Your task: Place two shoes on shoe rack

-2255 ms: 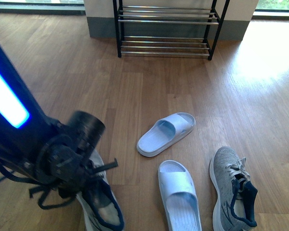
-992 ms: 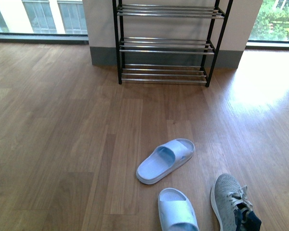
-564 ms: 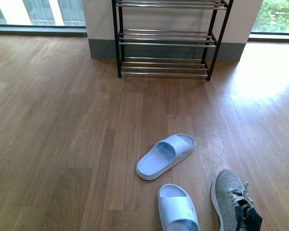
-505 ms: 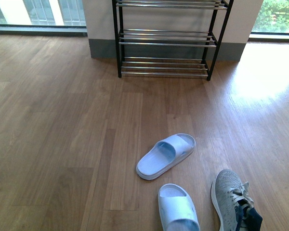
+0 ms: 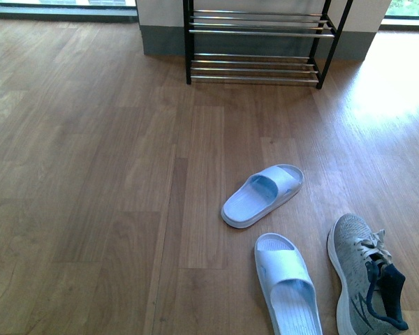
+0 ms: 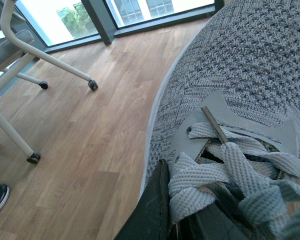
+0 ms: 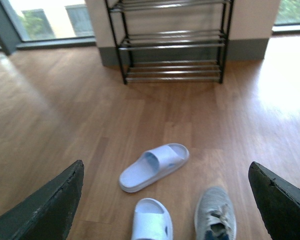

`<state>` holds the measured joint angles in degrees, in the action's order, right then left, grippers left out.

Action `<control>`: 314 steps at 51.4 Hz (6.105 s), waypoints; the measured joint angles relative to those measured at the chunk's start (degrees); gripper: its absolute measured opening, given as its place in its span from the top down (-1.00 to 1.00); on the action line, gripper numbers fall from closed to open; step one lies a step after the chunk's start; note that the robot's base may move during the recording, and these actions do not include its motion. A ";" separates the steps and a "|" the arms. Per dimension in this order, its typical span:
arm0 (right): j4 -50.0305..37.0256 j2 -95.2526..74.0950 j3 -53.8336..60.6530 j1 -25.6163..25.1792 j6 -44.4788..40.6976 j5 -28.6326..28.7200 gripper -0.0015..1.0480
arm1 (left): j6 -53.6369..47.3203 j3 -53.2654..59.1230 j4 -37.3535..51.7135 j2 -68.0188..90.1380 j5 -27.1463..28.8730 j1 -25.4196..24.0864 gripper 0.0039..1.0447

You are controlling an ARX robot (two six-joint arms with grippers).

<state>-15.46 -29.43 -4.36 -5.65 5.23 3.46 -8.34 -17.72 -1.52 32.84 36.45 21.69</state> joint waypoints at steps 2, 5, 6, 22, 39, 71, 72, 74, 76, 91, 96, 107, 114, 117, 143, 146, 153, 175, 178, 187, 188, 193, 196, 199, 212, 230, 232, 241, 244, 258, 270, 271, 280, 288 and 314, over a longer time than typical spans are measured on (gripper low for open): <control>-5.42 -7.69 -1.79 -0.92 -0.39 0.61 -0.82 | 0.00 0.00 0.00 0.00 -0.11 0.00 0.97; -15.67 -24.11 -7.15 -1.99 -2.21 -0.57 -0.82 | 0.00 0.00 0.00 0.00 -0.42 0.02 0.97; -20.00 -32.24 -10.25 -2.40 -3.58 -0.92 -0.82 | 0.00 0.00 0.00 0.00 -0.44 0.02 0.97; -11.63 -93.85 -33.09 -4.66 -11.10 4.55 -0.82 | 0.00 0.00 0.00 0.00 -0.31 0.02 0.97; -8.17 -107.65 -43.21 -7.54 -13.03 3.23 -0.82 | 0.00 0.00 0.00 0.00 -0.33 0.02 0.97; 0.04 -108.89 -49.55 -16.92 -11.67 6.84 -0.82 | 0.00 0.00 0.00 0.00 -0.33 0.02 0.97; 0.15 -108.59 -49.57 -17.09 -11.74 6.82 -0.82 | 0.00 0.00 0.00 0.00 -0.35 0.02 0.97; 0.11 -108.28 -49.64 -17.55 -12.33 6.56 -0.82 | 0.00 0.00 0.00 0.00 -0.33 0.02 0.97; 0.02 -108.43 -49.66 -17.97 -12.59 6.27 -0.82 | 0.00 0.00 0.00 0.00 -0.33 0.02 0.97; -1.38 -114.73 -50.95 -18.47 -14.16 4.92 -0.82 | 0.00 0.00 0.00 0.00 -0.33 0.02 0.97; -2.19 -116.72 -52.06 -18.47 -14.99 4.44 -0.82 | 0.00 0.00 0.00 0.00 -0.35 0.02 0.97; -3.48 -122.64 -56.87 -17.90 -14.78 4.11 -0.82 | 0.00 0.00 0.00 0.00 -0.35 0.02 0.97; -3.10 -125.52 -59.76 -16.33 -13.86 4.13 -0.82 | 0.00 0.00 0.00 0.00 -0.35 0.02 0.97; -2.25 -125.55 -59.93 -16.39 -13.77 4.09 -0.82 | 0.00 0.00 0.00 0.00 -0.35 0.02 0.97; 3.39 -111.19 -52.15 -21.40 -15.52 6.21 -0.82 | 0.00 0.00 0.00 0.00 -0.35 0.02 0.97; 3.13 -111.51 -52.13 -21.33 -15.56 6.14 -0.82 | 0.00 0.00 0.00 0.00 -0.33 0.02 0.97; 2.69 -113.18 -52.13 -21.05 -15.67 5.51 -0.82 | 0.00 0.00 0.00 0.00 -0.35 0.02 0.97; 2.36 -118.38 -56.15 -20.85 -16.63 3.89 -0.82 | 0.00 0.00 0.00 0.00 -0.35 0.02 0.97; 1.95 -120.06 -57.16 -20.74 -16.72 3.85 -0.82 | 0.00 0.00 0.00 0.00 -0.35 0.02 0.97; 1.27 -124.13 -59.63 -20.70 -16.72 3.28 -0.82 | 0.00 0.00 0.00 0.00 -0.35 0.02 0.97; 1.16 -124.34 -59.78 -20.70 -16.61 3.21 -0.82 | 0.00 0.00 0.00 0.00 -0.35 0.02 0.97; 0.28 -124.74 -60.06 -20.50 -16.24 2.54 -0.70 | 0.00 0.00 0.00 0.00 -0.35 0.02 0.97; -0.15 -124.74 -60.04 -20.35 -16.15 2.54 -0.57 | 0.00 0.00 0.00 0.00 -0.35 0.02 0.97; -0.46 -124.74 -60.04 -20.20 -16.00 2.62 -0.44 | 0.00 0.00 0.00 0.00 -0.35 0.02 0.97; -1.14 -124.58 -59.04 -20.02 -15.80 3.89 0.26 | 0.00 0.00 0.00 0.00 -0.35 0.02 0.97; -3.34 -123.73 -57.09 -20.59 -15.30 5.53 0.97 | 0.00 0.00 0.00 0.00 -0.35 0.02 0.97; -3.67 -123.40 -56.65 -20.57 -15.30 5.53 0.97 | 0.00 0.00 0.00 0.00 -0.35 0.02 0.97; -5.64 -117.96 -51.56 -20.48 -15.08 6.32 0.97 | 0.00 0.00 0.00 0.00 -0.35 0.02 0.97; -6.62 -114.07 -48.74 -20.48 -15.08 6.71 0.97 | 0.00 0.00 0.00 0.00 -0.35 0.02 0.97; -5.66 -86.12 -35.04 -20.48 -15.85 9.94 0.97 | 0.00 0.00 0.00 0.00 -0.35 0.02 0.97; 2.64 -55.89 -24.37 -20.94 -17.07 12.90 0.97 | 0.00 0.00 0.00 0.00 -0.35 0.02 0.97; 3.67 -53.02 -23.69 -21.09 -17.00 13.40 0.97 | 0.00 0.00 0.00 0.00 -0.35 0.02 0.97; 10.62 -27.04 -17.88 -22.62 -16.81 16.28 0.97 | 0.00 0.00 0.00 0.00 -0.35 0.02 0.97; 15.85 -10.73 -13.27 -22.69 -16.81 16.61 0.97 | 0.00 0.00 0.00 0.00 -0.35 0.02 0.97; 16.00 -6.99 -12.94 -22.49 -16.81 17.16 0.97 | 0.00 0.00 0.00 -0.02 0.07 0.00 0.97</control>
<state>0.54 -36.42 -17.30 -28.14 -11.57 20.62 -8.34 -17.72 -1.52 32.82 36.51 21.69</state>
